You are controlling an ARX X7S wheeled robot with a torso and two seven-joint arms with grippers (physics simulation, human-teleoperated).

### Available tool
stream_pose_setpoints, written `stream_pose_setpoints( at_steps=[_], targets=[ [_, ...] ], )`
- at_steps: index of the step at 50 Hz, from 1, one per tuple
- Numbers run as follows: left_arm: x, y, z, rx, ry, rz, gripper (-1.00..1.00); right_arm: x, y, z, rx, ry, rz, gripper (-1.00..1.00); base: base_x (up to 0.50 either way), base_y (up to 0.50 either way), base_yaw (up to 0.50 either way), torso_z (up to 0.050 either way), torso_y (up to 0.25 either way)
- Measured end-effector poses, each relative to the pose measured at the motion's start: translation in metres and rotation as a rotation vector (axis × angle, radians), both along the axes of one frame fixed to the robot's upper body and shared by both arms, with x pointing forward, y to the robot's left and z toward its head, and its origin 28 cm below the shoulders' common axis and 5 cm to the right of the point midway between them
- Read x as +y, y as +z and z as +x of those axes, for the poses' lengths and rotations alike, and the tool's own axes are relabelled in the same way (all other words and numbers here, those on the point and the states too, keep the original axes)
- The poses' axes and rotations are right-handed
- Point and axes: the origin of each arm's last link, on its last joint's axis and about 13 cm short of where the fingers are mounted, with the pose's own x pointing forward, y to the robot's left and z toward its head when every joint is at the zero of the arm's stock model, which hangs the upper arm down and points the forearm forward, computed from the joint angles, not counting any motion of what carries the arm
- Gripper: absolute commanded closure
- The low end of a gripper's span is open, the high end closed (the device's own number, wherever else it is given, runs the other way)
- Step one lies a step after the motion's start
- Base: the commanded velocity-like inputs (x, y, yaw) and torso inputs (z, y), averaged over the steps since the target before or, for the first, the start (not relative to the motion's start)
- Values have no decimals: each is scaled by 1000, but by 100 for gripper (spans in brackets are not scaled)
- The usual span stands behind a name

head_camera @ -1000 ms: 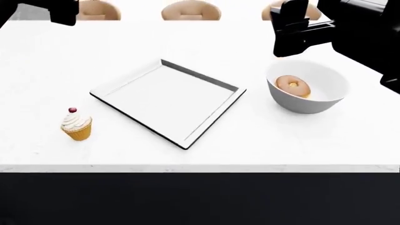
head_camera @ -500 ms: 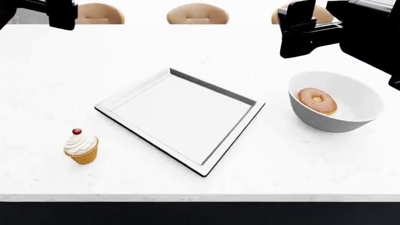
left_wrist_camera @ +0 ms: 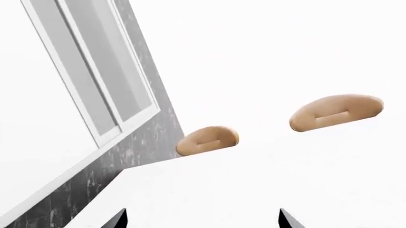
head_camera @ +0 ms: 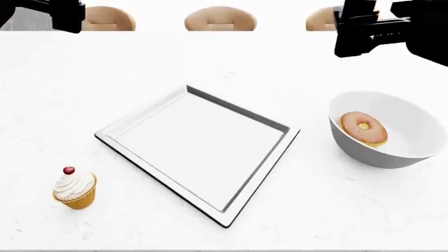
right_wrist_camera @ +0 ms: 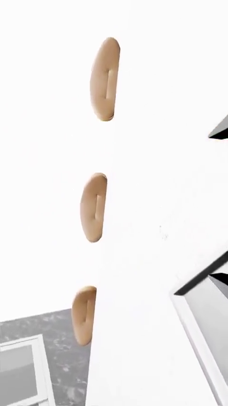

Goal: Pick up the bowl with donut and place it on the tray. Pick up the cupcake and place it on the tray.

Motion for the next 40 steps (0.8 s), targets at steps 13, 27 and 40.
stream_pose_setpoints(
  at_steps=[13, 27, 40],
  targets=[
    [0, 10, -12, -18, 15, 12, -100, -31, 44, -36, 213, -148, -6, -100, 0, 0, 0, 0, 0],
    [0, 14, -19, -26, 25, 15, -100, -67, 56, -62, 390, -317, 81, -100, 0, 0, 0, 0, 0],
    [0, 15, -20, -26, 29, 15, -100, -94, 46, -68, 452, -463, 186, -100, 0, 0, 0, 0, 0]
  ],
)
